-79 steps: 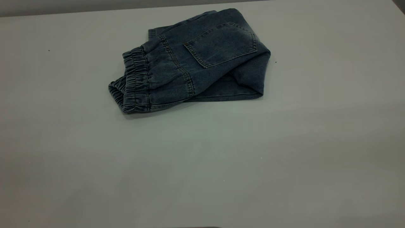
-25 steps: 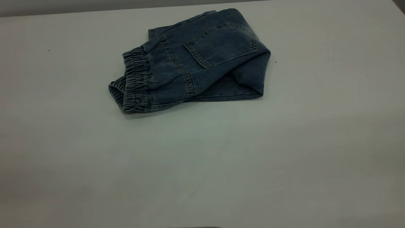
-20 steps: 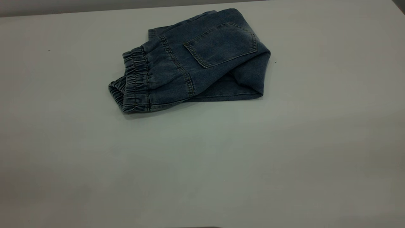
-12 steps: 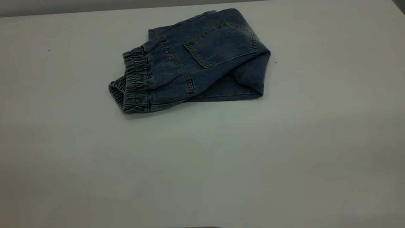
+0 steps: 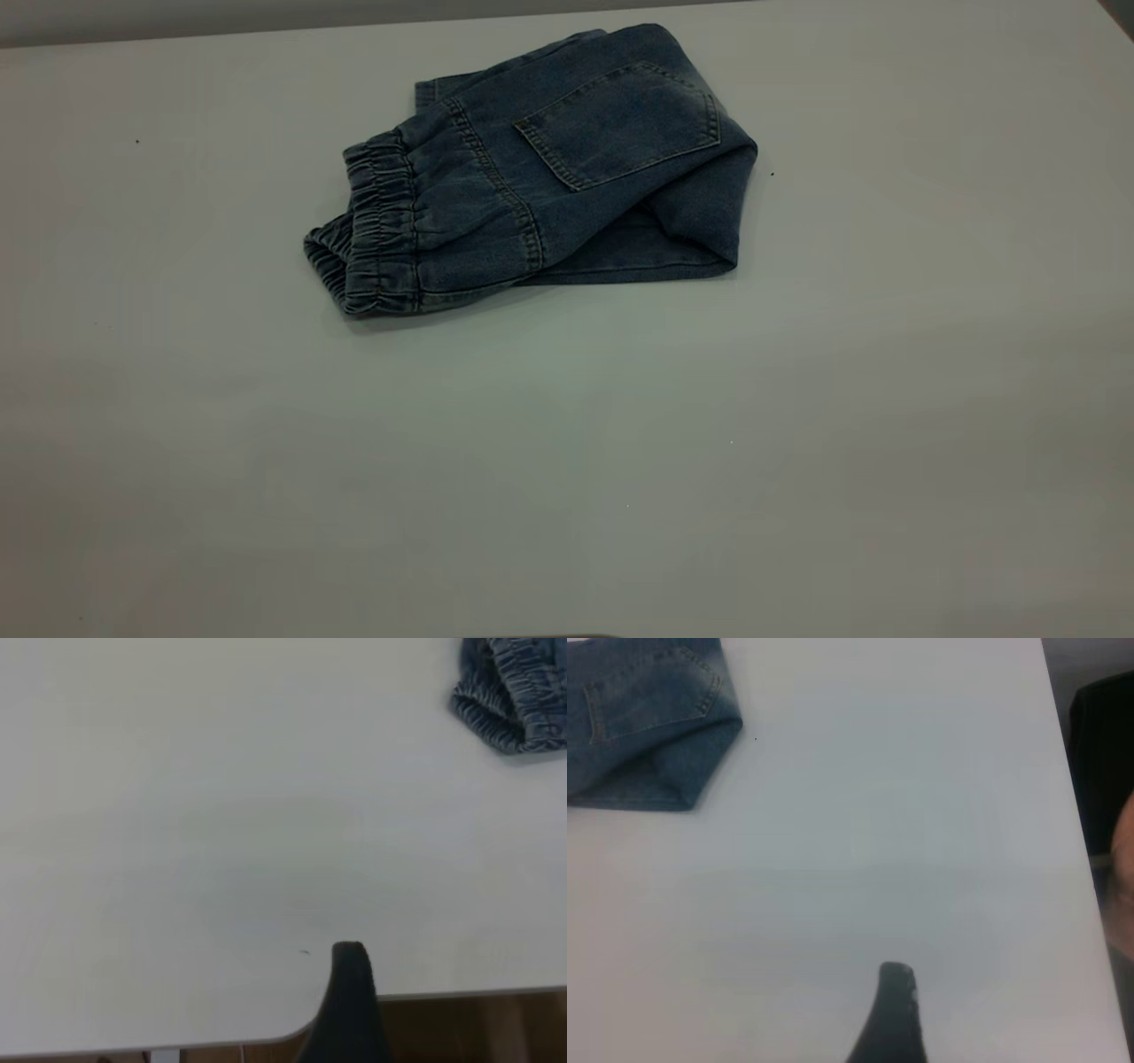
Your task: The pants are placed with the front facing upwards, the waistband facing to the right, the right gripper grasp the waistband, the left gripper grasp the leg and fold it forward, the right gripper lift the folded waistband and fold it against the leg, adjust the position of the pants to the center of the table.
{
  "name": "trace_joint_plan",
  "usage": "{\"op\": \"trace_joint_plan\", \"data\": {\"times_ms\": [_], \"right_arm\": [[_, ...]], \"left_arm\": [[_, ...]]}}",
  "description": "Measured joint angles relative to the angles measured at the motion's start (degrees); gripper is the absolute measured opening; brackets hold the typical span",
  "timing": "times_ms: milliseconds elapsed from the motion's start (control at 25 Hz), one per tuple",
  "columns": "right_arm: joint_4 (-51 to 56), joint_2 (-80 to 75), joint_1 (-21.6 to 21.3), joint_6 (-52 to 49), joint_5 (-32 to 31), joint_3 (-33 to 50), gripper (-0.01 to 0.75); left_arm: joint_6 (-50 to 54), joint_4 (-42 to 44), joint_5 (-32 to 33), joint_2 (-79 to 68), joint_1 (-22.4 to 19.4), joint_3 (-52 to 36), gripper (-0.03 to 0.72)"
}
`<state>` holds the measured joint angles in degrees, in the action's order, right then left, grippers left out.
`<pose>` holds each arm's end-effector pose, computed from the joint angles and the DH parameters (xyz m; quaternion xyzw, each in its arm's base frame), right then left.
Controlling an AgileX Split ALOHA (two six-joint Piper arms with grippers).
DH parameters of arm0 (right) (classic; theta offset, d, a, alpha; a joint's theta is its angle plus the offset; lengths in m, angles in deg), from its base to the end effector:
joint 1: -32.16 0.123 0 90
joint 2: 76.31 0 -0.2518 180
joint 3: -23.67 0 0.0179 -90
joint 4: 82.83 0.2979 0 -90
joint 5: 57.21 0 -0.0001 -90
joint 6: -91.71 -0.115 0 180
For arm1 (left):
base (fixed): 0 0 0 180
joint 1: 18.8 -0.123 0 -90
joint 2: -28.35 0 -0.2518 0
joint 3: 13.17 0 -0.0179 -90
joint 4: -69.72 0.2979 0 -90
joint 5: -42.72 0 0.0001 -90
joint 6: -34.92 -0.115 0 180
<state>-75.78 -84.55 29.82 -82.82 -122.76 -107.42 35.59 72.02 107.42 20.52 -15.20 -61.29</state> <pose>0.0881 0.0093 0.2742 -0.0284 0.8755 0.0286 0.4816 0.0863 -0.0012 0.2803 0.0207 0.8684 0.0016 0.4954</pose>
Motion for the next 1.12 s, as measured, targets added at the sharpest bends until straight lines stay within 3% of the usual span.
{"op": "trace_joint_plan", "data": {"times_ms": [760,1120], "right_arm": [[-0.1,0.0,0.0,0.0,0.0,0.0,0.549],[-5.9,0.0,0.0,-7.4,0.2,0.1,0.547]], "left_arm": [[0.0,0.0,0.0,0.0,0.5,0.0,0.552],[0.0,0.0,0.0,0.0,0.5,0.0,0.552]]}}
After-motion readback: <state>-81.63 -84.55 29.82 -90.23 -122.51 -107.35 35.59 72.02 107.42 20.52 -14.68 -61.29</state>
